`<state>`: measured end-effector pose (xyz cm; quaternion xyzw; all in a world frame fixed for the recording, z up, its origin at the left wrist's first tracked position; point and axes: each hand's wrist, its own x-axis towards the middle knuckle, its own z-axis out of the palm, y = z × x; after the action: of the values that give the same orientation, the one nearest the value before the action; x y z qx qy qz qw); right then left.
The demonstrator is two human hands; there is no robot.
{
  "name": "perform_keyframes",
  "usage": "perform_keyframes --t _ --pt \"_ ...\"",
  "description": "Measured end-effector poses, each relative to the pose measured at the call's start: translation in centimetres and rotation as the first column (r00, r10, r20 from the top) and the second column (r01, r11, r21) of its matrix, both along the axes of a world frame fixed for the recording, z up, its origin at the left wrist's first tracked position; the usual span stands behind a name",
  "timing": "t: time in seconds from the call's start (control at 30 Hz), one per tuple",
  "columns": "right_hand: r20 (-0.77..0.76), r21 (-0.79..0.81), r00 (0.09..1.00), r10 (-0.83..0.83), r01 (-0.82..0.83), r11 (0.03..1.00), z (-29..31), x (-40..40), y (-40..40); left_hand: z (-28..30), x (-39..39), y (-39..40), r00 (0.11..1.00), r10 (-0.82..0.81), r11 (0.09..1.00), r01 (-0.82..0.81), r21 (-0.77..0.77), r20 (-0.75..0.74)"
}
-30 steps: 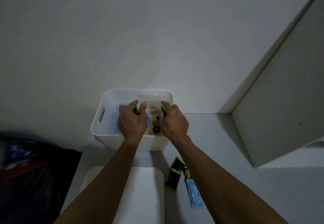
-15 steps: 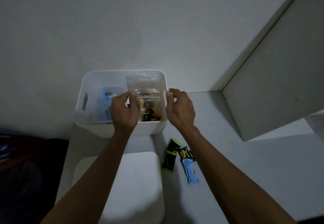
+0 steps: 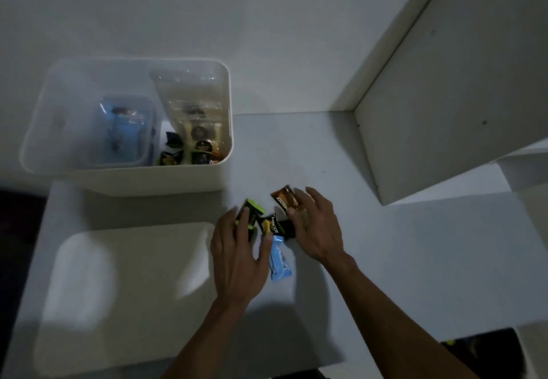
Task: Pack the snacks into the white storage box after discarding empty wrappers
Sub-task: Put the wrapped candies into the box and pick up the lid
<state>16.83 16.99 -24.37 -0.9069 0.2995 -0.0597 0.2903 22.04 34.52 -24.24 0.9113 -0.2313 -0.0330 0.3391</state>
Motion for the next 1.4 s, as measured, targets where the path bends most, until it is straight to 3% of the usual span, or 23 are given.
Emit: perform_keyframes --t 0.13,0.2,0.37,0.53,0.83,0.93,1.23,1.4 --pt "-0.056 -0.103 0.963 0.263 -0.268 0.958 -3.5 1.4 -0.6 -3.8 -1.7 -0.6 0.994 -0.094 0.965 0.105 0.241 -0.056" --pt "-0.134 -0.085 0.938 0.318 -0.331 0.940 -4.8 2.0 -0.8 -5.1 -1.4 -0.6 0.988 -0.128 0.935 0.150 0.321 -0.087" --pt "-0.185 -0.095 0.903 0.387 -0.408 0.908 -6.4 2.5 -1.0 -5.8 -0.6 -0.8 0.986 -0.141 0.913 0.164 0.373 -0.088" --pt "-0.110 -0.114 0.943 0.314 -0.326 0.939 -6.9 1.1 -2.5 -6.4 -0.5 -0.9 0.989 -0.145 0.926 0.137 0.353 -0.003" --pt "-0.078 -0.364 0.979 0.189 -0.205 0.909 -7.9 -2.2 -4.4 -7.4 1.2 -4.8 0.986 -0.007 0.897 -0.068 0.437 0.167" --pt "0.027 -0.400 0.991 0.129 -0.108 0.910 -8.3 -1.4 -4.3 -8.3 1.9 -6.1 0.974 0.026 0.898 -0.123 0.423 0.227" --pt "0.195 -0.466 0.981 0.008 0.085 0.880 -9.7 2.7 -5.4 -9.9 4.3 -9.8 0.942 -0.063 0.946 -0.048 0.320 0.329" --pt "0.218 -0.489 0.976 -0.011 0.119 0.864 -9.9 3.1 -5.3 -9.9 4.7 -10.7 0.958 -0.048 0.976 -0.016 0.217 0.283"
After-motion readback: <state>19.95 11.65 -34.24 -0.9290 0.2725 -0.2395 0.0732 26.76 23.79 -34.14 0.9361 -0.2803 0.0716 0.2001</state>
